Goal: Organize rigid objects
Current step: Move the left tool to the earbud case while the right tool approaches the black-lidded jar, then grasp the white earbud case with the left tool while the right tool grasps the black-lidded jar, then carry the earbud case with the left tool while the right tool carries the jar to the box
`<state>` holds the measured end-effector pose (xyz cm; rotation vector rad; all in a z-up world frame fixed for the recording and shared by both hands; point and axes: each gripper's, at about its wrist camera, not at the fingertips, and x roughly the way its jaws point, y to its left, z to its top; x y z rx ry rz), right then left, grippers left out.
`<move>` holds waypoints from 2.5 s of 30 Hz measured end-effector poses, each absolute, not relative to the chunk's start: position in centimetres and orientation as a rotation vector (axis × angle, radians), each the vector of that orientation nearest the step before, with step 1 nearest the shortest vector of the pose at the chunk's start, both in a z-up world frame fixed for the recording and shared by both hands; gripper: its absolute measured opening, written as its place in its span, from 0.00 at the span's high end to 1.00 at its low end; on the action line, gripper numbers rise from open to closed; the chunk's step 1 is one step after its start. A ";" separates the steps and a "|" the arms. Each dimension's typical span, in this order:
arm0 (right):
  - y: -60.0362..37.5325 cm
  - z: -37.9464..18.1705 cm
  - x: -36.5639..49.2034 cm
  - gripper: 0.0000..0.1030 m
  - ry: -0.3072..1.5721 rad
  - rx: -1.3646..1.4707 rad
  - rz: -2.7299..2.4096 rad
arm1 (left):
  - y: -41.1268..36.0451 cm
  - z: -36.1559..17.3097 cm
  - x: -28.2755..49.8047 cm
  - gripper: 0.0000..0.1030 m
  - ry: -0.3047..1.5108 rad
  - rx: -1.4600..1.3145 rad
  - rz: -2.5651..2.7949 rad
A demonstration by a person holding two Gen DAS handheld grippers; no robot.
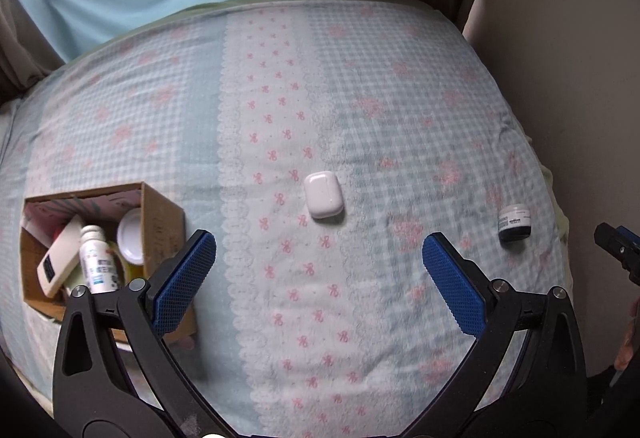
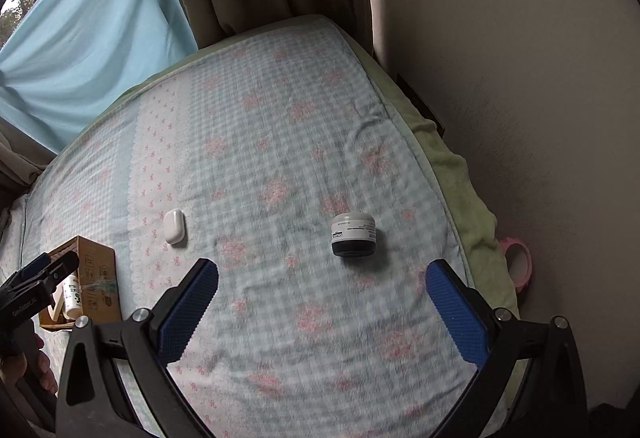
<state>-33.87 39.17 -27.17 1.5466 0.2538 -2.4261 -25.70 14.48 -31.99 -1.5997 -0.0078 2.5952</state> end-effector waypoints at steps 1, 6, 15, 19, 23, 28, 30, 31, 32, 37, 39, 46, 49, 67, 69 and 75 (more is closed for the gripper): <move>39.4 -28.1 -34.2 0.00 0.243 1.542 -2.431 | 15.1 -33.1 -26.3 0.00 0.002 -1.604 2.596; 40.9 -32.9 -36.3 0.00 0.171 1.560 -2.467 | 17.0 -39.5 -29.4 0.00 0.020 -1.648 2.591; 41.6 -39.6 -38.6 0.13 0.172 1.648 -2.447 | 16.3 -47.0 -33.0 0.10 -0.110 -1.718 2.654; 41.7 -41.1 -39.0 0.13 0.142 1.667 -2.435 | 16.1 -48.5 -34.0 0.22 -0.161 -1.729 2.650; 41.3 -41.9 -39.4 0.13 0.171 1.661 -2.440 | 17.0 -49.6 -34.3 0.31 -0.109 -1.727 2.640; 40.9 -42.9 -40.0 0.26 0.155 1.697 -2.432 | 17.1 -49.2 -34.1 0.50 -0.109 -1.703 2.632; 40.9 -43.0 -40.0 0.27 0.163 1.693 -2.443 | 16.7 -49.1 -34.2 0.56 -0.129 -1.707 2.630; 40.9 -42.9 -40.0 0.27 0.165 1.689 -2.448 | 16.5 -49.1 -34.2 0.59 -0.142 -1.706 2.627; 41.0 -42.9 -40.1 0.28 0.162 1.687 -2.450 | 16.4 -49.1 -34.2 0.60 -0.153 -1.705 2.624; 41.3 -43.5 -40.7 0.48 0.175 1.721 -2.428 | 16.2 -49.1 -34.2 0.60 -0.155 -1.700 2.617; 41.6 -43.3 -40.6 0.48 0.172 1.709 -2.422 | 16.1 -49.0 -34.2 0.60 -0.171 -1.703 2.614; 42.1 -42.9 -39.6 0.48 0.149 1.723 -2.403 | 15.9 -48.9 -33.9 0.60 -0.192 -1.698 2.608; 42.4 -42.6 -38.8 0.49 0.143 1.725 -2.400 | 15.8 -48.6 -33.7 0.60 -0.193 -1.700 2.603; 39.1 -33.7 -33.3 0.49 0.194 1.593 -2.377 | 9.8 -35.8 -28.1 0.60 -0.291 -1.562 2.629; 37.2 -32.4 -32.3 0.49 0.202 1.568 -2.351 | 8.3 -33.8 -27.0 0.60 -0.298 -1.548 2.628; 30.7 -28.5 -27.2 0.49 0.240 1.498 -2.252 | 2.9 -28.5 -23.9 0.60 -0.319 -1.502 2.611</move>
